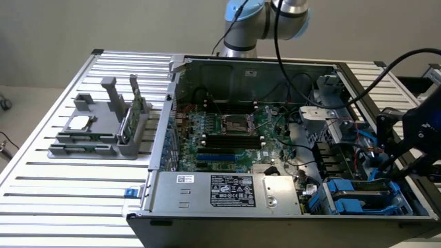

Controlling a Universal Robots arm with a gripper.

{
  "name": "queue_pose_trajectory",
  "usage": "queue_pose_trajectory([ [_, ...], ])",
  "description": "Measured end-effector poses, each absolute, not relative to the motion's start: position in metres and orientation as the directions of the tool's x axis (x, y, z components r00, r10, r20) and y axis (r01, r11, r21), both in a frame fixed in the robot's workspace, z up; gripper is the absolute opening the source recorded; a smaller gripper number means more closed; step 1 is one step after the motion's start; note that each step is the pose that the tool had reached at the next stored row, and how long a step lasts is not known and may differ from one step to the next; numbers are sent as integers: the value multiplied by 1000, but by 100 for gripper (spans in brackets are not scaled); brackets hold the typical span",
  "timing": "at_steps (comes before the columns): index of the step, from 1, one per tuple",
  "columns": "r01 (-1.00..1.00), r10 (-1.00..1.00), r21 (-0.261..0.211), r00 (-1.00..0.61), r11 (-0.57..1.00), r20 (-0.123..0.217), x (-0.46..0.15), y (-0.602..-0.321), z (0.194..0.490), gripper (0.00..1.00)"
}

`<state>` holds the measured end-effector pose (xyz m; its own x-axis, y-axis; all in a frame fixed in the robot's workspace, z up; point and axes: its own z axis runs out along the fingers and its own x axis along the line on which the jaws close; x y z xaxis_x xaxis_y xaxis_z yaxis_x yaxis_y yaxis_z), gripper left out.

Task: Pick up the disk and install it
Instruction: 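Insert the first disk wire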

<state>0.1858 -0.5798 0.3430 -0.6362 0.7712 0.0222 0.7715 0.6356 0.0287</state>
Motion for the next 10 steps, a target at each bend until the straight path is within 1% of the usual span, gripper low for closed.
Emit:
queue_pose_trajectory([
  [5,773,772,14,-635,635,39,187,-580,342,31],
  [10,776,775,13,-631,631,42,191,-580,341,31],
])
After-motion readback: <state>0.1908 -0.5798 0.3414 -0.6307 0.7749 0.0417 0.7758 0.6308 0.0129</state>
